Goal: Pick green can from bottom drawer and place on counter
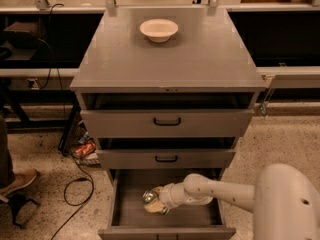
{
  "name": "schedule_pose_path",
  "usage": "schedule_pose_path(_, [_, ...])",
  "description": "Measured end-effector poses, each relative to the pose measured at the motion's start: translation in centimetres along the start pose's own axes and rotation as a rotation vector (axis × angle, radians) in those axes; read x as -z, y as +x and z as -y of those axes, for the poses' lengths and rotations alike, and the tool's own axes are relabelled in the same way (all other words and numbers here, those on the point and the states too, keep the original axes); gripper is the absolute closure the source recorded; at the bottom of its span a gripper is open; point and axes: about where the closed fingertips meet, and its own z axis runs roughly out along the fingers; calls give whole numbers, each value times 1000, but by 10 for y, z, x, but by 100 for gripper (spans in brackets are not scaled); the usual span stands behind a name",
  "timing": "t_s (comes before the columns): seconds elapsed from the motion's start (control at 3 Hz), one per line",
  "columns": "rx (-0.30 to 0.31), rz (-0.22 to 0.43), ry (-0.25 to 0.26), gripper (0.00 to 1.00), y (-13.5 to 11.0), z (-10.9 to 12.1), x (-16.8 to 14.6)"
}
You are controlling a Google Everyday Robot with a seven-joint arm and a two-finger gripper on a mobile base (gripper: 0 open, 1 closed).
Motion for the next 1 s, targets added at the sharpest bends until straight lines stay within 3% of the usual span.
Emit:
schedule_pose_path(0.33, [14, 114, -9, 100, -2, 14, 61])
schedule_pose_path(0.67, [23, 123, -77, 100, 0, -1, 70])
schedule_pose_path(1.0, [23, 124, -77, 100, 0, -1, 69])
